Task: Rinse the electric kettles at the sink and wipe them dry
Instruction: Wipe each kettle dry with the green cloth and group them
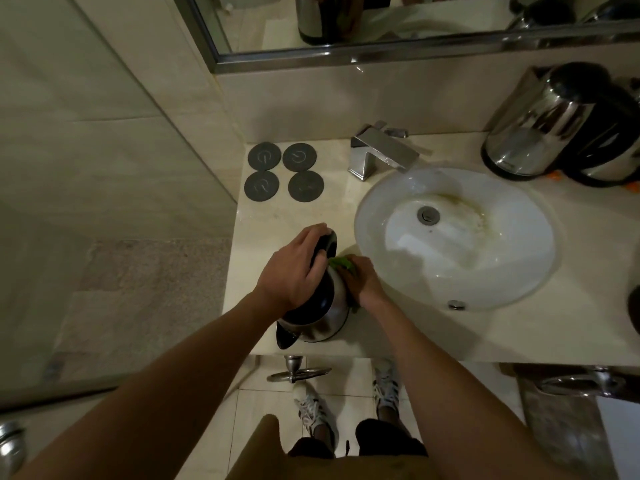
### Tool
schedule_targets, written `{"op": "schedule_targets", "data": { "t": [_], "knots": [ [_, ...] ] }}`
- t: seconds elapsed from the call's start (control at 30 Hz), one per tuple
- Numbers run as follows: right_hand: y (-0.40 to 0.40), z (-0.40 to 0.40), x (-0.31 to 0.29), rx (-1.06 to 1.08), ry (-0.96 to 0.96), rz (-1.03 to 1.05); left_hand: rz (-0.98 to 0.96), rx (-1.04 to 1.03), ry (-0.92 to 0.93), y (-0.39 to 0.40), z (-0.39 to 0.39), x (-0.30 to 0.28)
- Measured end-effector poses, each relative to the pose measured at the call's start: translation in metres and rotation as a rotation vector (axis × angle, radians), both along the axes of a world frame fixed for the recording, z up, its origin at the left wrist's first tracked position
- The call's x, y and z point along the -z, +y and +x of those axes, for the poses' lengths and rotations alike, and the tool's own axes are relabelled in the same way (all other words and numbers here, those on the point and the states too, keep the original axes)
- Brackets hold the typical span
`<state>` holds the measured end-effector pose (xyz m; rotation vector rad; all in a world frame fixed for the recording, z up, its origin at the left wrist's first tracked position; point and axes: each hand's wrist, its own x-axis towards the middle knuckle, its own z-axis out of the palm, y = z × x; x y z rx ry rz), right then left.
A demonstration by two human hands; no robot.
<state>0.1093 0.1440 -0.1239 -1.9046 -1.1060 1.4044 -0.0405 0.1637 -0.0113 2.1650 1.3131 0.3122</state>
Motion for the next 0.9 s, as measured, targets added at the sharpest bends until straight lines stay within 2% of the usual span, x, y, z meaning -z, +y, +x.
{"op": "schedule_targets", "data": {
  "t": [0.13,0.23,0.33,0.47,0.57,0.63,0.8,0.9],
  "knots": [
    [0.006,0.006,0.056,0.008,-0.151,0.027,0.007,0.0,-0.015,0.0,-0.001,0.0],
    [-0.011,0.01,0.033,-0.049,-0.154,0.129,0.013,0.006,-0.032,0.0,-0.002,0.002],
    [-0.022,0.01,0.009,0.131,0.001,0.153,0.028,0.009,-0.045,0.001,-0.002,0.004],
    [-0.031,0.0,0.006,0.207,0.134,0.165,0.032,0.034,-0.028,0.003,-0.002,0.005],
    [-0.045,-0.003,0.012,0.18,-0.101,0.198,0.051,0.038,-0.016,0.003,-0.001,0.006],
    [-0.063,-0.002,0.016,0.139,-0.142,0.2,0.056,0.021,-0.023,0.003,-0.001,0.006],
    [-0.119,-0.034,0.018,0.409,-0.03,0.289,0.037,0.004,-0.001,0.003,0.0,0.01],
    [-0.141,-0.079,0.022,0.657,0.026,0.183,0.056,-0.009,0.006,0.002,0.001,0.009]
  ]
}}
